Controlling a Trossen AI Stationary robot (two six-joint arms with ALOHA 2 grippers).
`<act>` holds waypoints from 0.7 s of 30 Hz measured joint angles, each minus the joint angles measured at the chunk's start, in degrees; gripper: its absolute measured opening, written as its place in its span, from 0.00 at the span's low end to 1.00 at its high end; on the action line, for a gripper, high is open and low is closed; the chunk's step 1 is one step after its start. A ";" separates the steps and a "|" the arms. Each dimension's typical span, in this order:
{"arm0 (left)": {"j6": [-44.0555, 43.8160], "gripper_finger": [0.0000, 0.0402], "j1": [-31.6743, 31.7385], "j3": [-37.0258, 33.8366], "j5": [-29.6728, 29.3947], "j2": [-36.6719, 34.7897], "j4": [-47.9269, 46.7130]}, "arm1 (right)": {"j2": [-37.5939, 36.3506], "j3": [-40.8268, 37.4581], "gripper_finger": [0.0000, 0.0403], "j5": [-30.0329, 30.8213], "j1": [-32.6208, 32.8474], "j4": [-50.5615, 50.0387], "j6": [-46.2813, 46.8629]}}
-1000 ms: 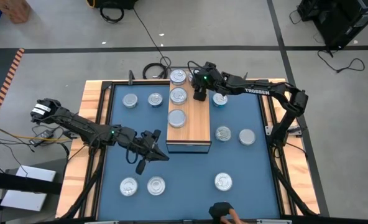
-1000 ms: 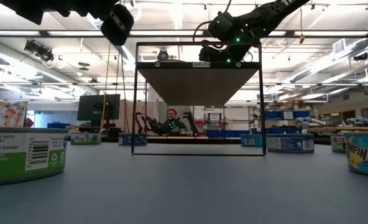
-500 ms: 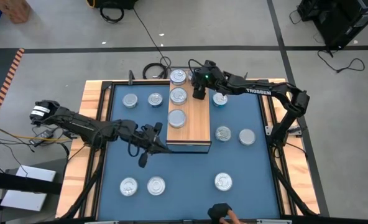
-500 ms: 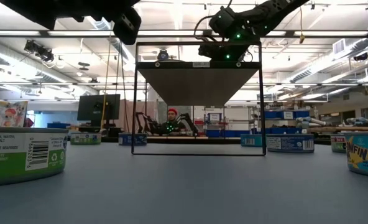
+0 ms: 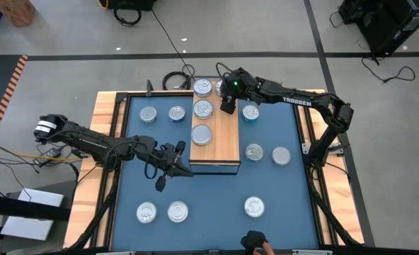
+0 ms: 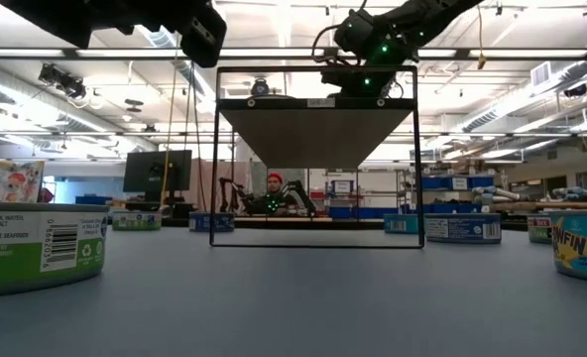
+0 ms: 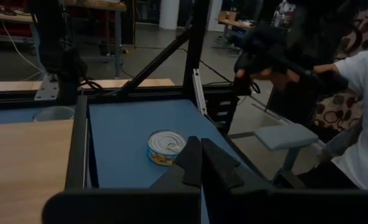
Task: Stack canned seafood by type on shelf
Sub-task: Put the blue tuna can on the shelf
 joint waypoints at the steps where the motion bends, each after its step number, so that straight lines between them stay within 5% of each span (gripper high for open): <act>1: 0.24 0.00 0.00 0.00 0.03 0.00 -0.10 | 0.01 0.62 0.74 -0.97 -0.24 -0.87 0.63; 9: 2.16 0.01 0.00 0.00 0.00 0.00 0.10 | 0.02 3.89 0.58 -2.41 -0.22 -3.67 2.34; 15: 2.71 0.02 1.54 0.00 -0.76 0.00 -0.09 | 0.04 4.01 0.33 -2.27 0.31 -5.71 2.38; 21: 2.69 0.01 4.21 0.00 2.37 0.00 -0.10 | -1.61 3.99 0.05 4.27 1.04 -9.34 2.78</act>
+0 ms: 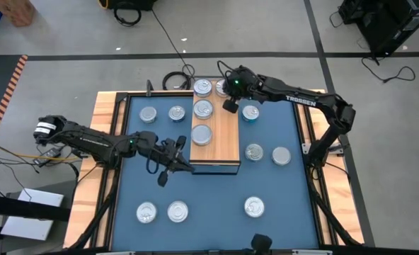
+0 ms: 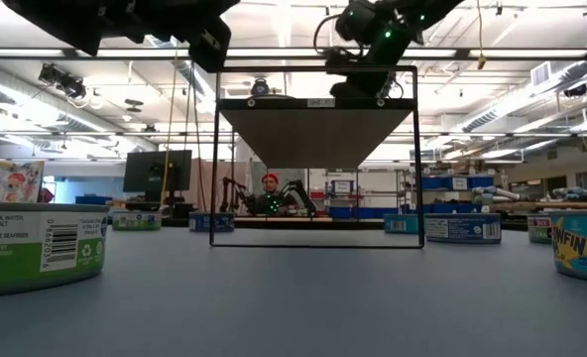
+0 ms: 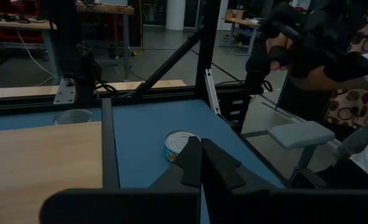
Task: Stack canned seafood by type on shelf
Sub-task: Put the blue tuna can on the shelf, then move the green tuna can to the middle right of the table
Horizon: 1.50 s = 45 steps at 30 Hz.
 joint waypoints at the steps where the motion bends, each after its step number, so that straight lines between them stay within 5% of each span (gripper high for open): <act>1: 0.02 0.01 0.36 0.00 0.29 0.00 0.02 | -0.47 0.00 0.03 0.07 0.14 -0.37 0.00; 15: 0.00 0.01 1.85 0.00 0.99 0.00 -0.20 | 0.24 -1.14 0.02 -6.92 -3.02 -3.18 2.44; 27: 1.46 0.01 1.90 0.00 0.65 0.00 -0.65 | -1.14 -1.22 0.02 -6.53 -2.75 -3.03 2.14; 36: 2.37 0.01 2.56 0.00 0.17 -0.38 -4.30 | -8.58 -1.99 0.01 -8.95 3.93 -5.84 4.38; 45: 4.38 0.01 1.85 1.17 0.21 -7.19 -17.82 | -15.59 -16.33 0.00 -10.99 14.77 12.26 8.13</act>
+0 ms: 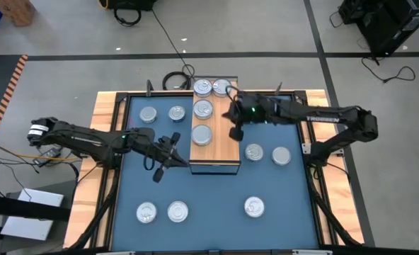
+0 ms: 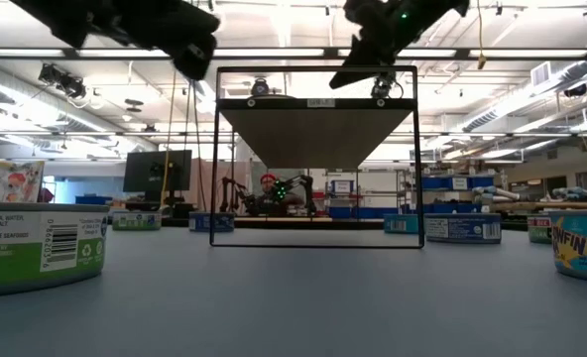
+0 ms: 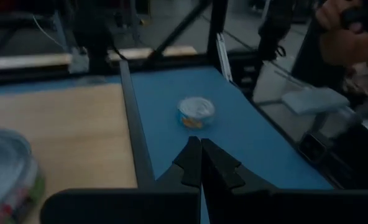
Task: Stack canned seafood by type on shelf
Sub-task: Move the green tuna can to the middle right of the table
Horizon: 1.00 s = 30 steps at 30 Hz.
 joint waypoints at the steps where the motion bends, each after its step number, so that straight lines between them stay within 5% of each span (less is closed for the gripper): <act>1: 0.14 0.01 -0.42 0.58 0.06 -1.01 -2.80 | -0.82 -1.57 0.00 0.43 1.26 1.45 0.63; 10: -1.62 0.01 -8.22 6.69 -0.03 -3.12 -26.28 | -6.79 -9.85 0.00 8.13 14.16 6.06 5.54; 16: -3.71 0.01 -16.30 7.20 -0.09 -2.41 -33.30 | -7.39 -11.12 0.00 11.36 20.90 6.93 9.03; 30: -26.88 0.07 -30.38 7.17 -6.25 6.26 -42.62 | -4.34 -11.14 0.01 17.71 27.04 7.65 9.65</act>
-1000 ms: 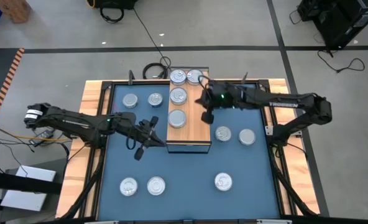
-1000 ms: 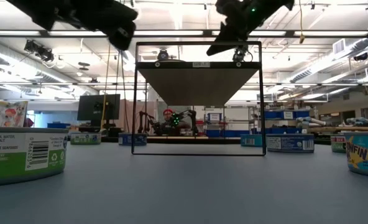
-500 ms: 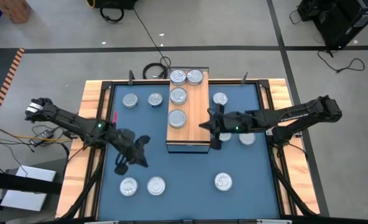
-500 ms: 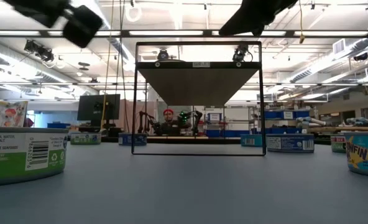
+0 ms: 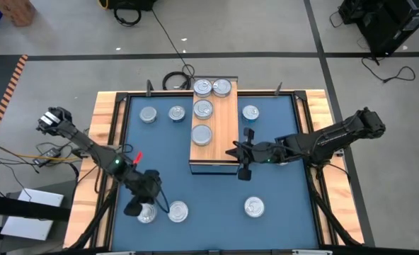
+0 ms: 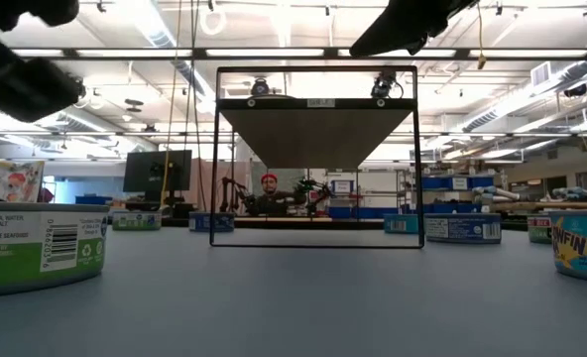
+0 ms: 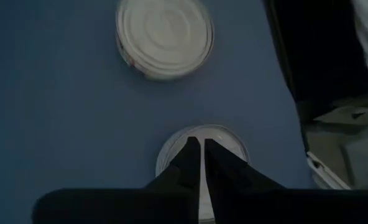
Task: Stack canned seafood by type on shelf
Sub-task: Move the green tuna can to the middle right of the table
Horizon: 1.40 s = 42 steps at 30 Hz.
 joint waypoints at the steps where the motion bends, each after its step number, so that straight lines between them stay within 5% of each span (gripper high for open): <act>1: -0.04 0.08 -0.44 -0.01 -0.53 0.57 0.49 | 0.01 0.00 0.01 -0.01 0.15 0.02 0.00; 9: 6.95 0.08 -0.54 -0.02 -11.83 1.74 10.17 | 0.01 0.00 0.01 -0.08 1.17 0.00 0.00; 15: 15.15 0.01 2.47 -0.02 -12.62 4.96 14.37 | 0.01 0.00 0.01 -0.12 1.17 -0.01 -0.02; 25: 31.37 0.00 8.70 -0.02 -0.58 12.68 20.13 | 0.01 0.00 0.01 -0.14 1.17 -0.23 -0.15; 42: 42.94 0.00 14.88 -0.02 15.05 20.89 24.92 | 0.01 0.02 0.01 -0.16 1.19 -0.94 -0.20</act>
